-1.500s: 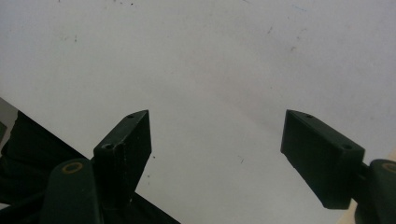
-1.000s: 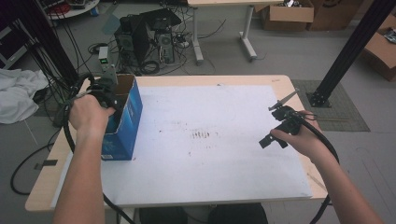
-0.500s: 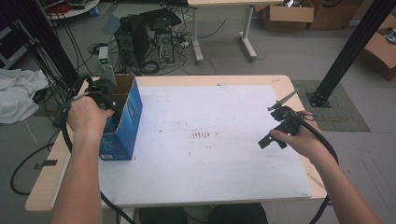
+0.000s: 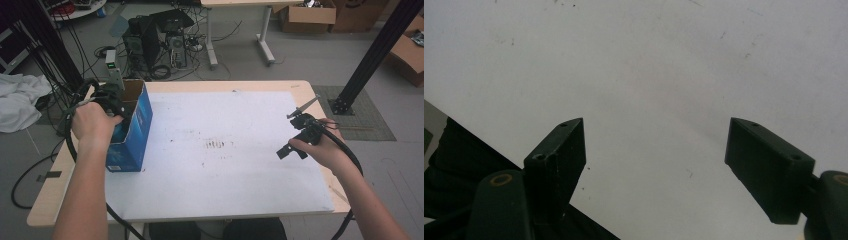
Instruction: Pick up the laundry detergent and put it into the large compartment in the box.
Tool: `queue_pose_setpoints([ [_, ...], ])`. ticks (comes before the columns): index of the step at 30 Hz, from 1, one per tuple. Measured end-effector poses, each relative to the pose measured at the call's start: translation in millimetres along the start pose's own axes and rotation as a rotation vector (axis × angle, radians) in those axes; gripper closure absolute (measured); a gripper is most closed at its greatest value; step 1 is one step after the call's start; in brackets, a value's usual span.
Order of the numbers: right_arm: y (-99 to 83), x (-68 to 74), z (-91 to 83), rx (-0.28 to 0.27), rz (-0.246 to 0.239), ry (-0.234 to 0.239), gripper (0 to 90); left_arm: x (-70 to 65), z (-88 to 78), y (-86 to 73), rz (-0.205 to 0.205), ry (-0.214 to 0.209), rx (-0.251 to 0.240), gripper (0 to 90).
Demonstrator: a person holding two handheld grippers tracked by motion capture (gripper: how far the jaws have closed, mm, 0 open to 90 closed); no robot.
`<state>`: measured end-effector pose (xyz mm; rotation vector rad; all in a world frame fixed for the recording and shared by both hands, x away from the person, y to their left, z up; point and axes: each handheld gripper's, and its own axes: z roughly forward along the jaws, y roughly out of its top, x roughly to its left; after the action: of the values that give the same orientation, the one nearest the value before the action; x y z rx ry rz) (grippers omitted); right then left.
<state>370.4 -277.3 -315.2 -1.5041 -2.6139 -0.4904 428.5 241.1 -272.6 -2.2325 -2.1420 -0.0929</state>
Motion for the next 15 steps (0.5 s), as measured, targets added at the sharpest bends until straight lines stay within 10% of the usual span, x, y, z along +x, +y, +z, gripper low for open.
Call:
queue_pose_setpoints([
  [15,0.4,2.7,-3.1,-0.009,-0.001,0.001,24.6,-6.6,-38.2,-8.6,0.031,0.042,-0.052,25.3],
])
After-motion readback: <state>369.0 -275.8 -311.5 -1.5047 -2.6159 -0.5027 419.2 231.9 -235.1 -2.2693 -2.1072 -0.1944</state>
